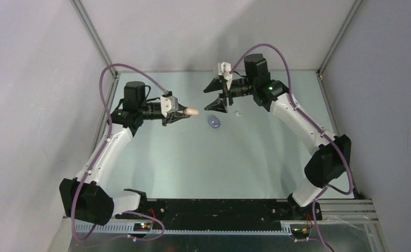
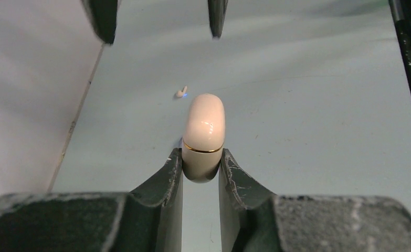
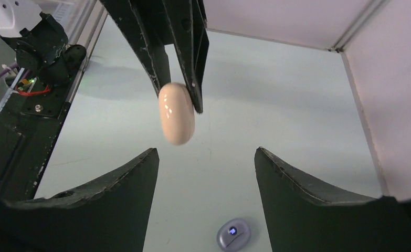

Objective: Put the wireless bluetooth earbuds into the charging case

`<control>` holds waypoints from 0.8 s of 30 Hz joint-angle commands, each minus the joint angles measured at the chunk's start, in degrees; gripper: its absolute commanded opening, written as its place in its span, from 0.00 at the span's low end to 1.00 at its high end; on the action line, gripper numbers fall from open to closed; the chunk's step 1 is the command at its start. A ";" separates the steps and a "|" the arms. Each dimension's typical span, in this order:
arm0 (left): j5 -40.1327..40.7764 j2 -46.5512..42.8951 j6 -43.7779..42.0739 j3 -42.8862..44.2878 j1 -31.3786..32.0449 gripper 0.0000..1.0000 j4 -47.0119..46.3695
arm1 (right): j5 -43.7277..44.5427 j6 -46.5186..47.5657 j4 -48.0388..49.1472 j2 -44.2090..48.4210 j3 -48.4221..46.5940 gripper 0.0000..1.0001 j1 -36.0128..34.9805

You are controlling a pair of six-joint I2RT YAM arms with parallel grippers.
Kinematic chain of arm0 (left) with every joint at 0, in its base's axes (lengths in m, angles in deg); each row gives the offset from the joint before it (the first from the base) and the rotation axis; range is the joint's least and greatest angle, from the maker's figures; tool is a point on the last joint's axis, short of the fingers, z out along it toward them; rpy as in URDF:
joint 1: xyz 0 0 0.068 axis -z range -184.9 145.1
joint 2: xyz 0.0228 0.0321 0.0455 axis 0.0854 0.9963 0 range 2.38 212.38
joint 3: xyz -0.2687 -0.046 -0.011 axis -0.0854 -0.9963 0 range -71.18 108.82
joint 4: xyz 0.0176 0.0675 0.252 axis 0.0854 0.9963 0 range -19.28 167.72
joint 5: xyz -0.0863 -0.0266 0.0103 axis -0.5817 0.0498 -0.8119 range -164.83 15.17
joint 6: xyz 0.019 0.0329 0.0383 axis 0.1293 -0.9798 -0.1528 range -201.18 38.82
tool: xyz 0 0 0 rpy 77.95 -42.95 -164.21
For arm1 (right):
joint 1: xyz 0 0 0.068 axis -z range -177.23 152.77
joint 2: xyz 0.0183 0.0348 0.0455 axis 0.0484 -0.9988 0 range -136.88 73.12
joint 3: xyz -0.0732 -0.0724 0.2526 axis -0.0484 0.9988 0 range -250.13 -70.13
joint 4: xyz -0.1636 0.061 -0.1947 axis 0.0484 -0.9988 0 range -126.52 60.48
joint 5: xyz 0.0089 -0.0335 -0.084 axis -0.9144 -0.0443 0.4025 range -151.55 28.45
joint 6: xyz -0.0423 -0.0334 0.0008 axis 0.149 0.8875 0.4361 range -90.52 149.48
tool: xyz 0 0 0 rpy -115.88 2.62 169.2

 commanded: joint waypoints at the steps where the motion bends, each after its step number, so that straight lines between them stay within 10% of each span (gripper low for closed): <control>1: -3.63 1.21 -8.08 3.39 0.21 0.00 9.54 | 0.98 7.97 -3.84 -4.22 -6.08 0.72 -2.44; 16: 0.19 -0.05 -1.51 0.83 0.80 0.00 1.16 | -1.27 19.96 -18.37 -9.12 -13.45 0.76 -6.42; 24: 0.46 -0.72 1.37 0.13 1.25 0.00 -1.98 | 1.40 9.00 -9.71 -12.03 -13.77 0.73 -6.76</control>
